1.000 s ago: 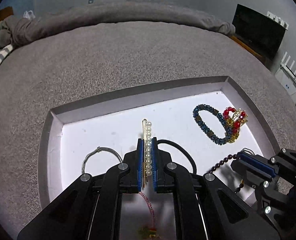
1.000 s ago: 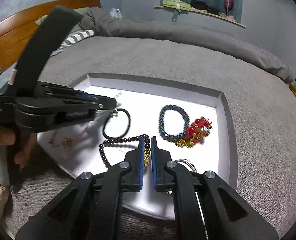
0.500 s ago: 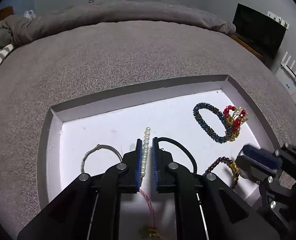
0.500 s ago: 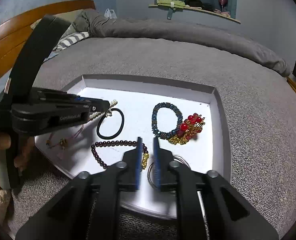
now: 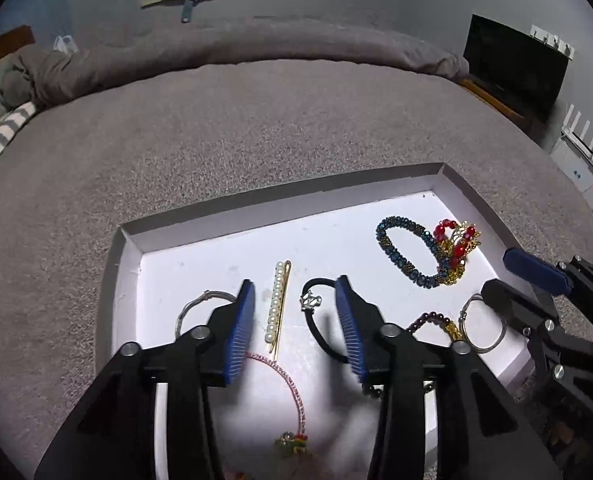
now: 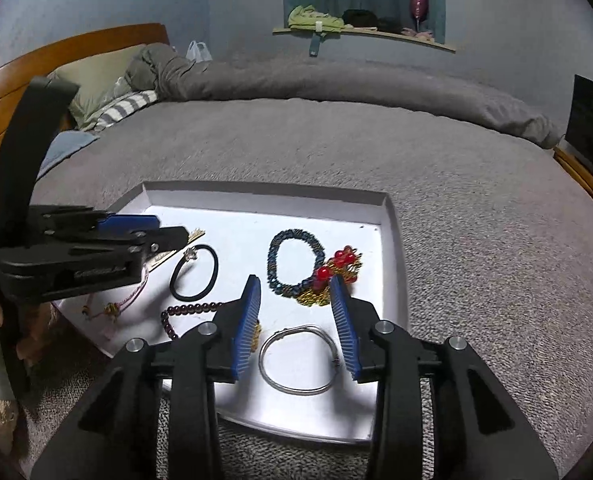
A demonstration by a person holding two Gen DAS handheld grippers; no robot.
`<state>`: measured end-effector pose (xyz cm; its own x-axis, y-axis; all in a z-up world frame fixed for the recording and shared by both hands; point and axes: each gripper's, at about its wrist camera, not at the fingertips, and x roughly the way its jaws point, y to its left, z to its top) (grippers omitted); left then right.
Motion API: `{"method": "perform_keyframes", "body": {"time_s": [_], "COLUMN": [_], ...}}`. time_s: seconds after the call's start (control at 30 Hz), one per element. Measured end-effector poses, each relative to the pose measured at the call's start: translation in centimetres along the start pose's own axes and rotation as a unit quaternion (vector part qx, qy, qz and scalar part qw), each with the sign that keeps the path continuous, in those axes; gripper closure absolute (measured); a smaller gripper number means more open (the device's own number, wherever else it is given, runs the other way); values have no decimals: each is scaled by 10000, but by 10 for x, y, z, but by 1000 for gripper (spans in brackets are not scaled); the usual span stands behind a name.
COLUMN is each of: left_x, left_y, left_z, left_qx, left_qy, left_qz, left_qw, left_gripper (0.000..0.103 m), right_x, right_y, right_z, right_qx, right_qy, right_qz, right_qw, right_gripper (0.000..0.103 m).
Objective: Organize jewelry
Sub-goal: 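Open both grippers to drop the hair clip and maroon bracelet into the box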
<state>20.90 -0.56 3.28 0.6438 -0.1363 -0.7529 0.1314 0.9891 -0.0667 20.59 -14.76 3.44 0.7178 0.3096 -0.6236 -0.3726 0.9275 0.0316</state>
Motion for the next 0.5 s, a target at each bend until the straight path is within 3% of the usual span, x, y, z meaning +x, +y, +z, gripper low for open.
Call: {"method": "perform_keyframes", "body": {"time_s": [0.23,0.5], "left_x": [-20,-47], "left_y": [-3,-4], "left_z": [-5,-16], "left_qx": [42,99], "left_qy": [-233,-499], "left_qz": [42,63], "left_qw": [9997,9987], "left_gripper": [45,24], "right_x": [-10,-26], "right_y": [-7,-21], "right_z": [-1,2], "right_qx": [139,345], "right_qy": [-222,-433], "right_qz": [-97,-234], "right_qw": [9996,9982], "right_gripper": [53,30]}}
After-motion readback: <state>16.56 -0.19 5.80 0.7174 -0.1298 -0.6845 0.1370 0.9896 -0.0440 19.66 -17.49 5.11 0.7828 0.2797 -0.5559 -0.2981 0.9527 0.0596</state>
